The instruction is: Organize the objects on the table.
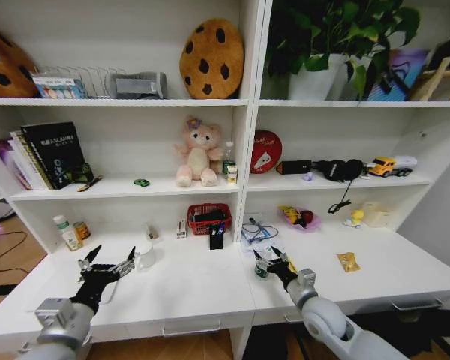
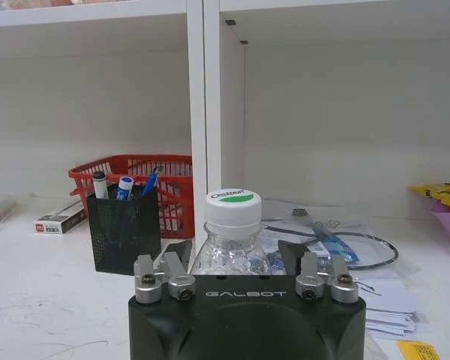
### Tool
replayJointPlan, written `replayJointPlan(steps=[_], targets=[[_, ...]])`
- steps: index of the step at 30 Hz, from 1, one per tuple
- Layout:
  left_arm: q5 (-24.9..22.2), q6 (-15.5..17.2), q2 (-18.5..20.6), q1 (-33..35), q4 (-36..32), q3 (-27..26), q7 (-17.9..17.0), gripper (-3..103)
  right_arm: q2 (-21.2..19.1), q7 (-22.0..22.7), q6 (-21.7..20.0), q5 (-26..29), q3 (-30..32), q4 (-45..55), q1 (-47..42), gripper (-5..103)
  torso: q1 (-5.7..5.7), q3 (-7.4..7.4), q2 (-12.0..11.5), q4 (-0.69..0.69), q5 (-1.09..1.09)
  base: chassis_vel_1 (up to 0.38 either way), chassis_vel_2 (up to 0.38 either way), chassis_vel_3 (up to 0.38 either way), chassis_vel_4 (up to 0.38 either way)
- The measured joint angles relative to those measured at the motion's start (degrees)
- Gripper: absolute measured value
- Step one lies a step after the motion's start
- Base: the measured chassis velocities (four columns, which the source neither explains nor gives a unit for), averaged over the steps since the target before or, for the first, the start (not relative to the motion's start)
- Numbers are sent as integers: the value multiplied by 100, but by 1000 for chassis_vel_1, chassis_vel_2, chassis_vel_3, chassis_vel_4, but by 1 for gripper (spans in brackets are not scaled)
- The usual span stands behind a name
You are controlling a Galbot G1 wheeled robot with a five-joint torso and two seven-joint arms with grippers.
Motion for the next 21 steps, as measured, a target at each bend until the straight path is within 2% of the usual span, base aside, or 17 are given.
replayJointPlan(steps=[1, 4, 5, 7, 8, 10, 13, 17, 19, 21], targets=[[0, 0, 0, 0, 0, 0, 0, 100, 7, 0, 3, -2, -2, -1, -4, 65, 0, 0, 0, 0, 0, 0, 0, 0, 0], [0, 0, 0, 0, 0, 0, 0, 100, 19, 0, 13, -11, 8, 10, -62, 54, 0, 0, 0, 0, 0, 0, 0, 0, 0], [0, 0, 0, 0, 0, 0, 0, 100, 19, 0, 13, -11, 8, 10, -62, 54, 0, 0, 0, 0, 0, 0, 0, 0, 0], [0, 0, 0, 0, 0, 0, 0, 100, 31, -2, 41, -37, 43, 38, -149, 43, 0, 0, 1, 0, 0, 0, 0, 0, 0], [0, 0, 0, 0, 0, 0, 0, 100, 31, -2, 41, -37, 43, 38, -149, 43, 0, 0, 1, 0, 0, 0, 0, 0, 0], [0, 0, 0, 0, 0, 0, 0, 100, 40, 9, 45, -47, 85, 86, -229, 35, 0, 0, 1, 0, 0, 0, 0, 0, 0], [0, 0, 0, 0, 0, 0, 0, 100, 41, 28, 43, -46, 120, 158, -299, 28, 0, 0, 1, 0, 0, 0, 0, 0, 0], [0, 0, 0, 0, 0, 0, 0, 100, -9, 47, 39, -27, 237, 441, -448, 24, 0, 0, 1, 0, 2, 0, 0, 0, 0], [0, 0, 0, 0, 0, 0, 0, 100, -110, 149, 1, 9, 448, 930, -712, 24, 0, 0, 0, 2, 1, 0, 0, 0, 0], [0, 0, 0, 0, 0, 0, -1, 100, -216, 424, -61, 25, 854, 1701, -1390, 24, 0, 0, 1, 2, -2, 0, 0, 0, 0]])
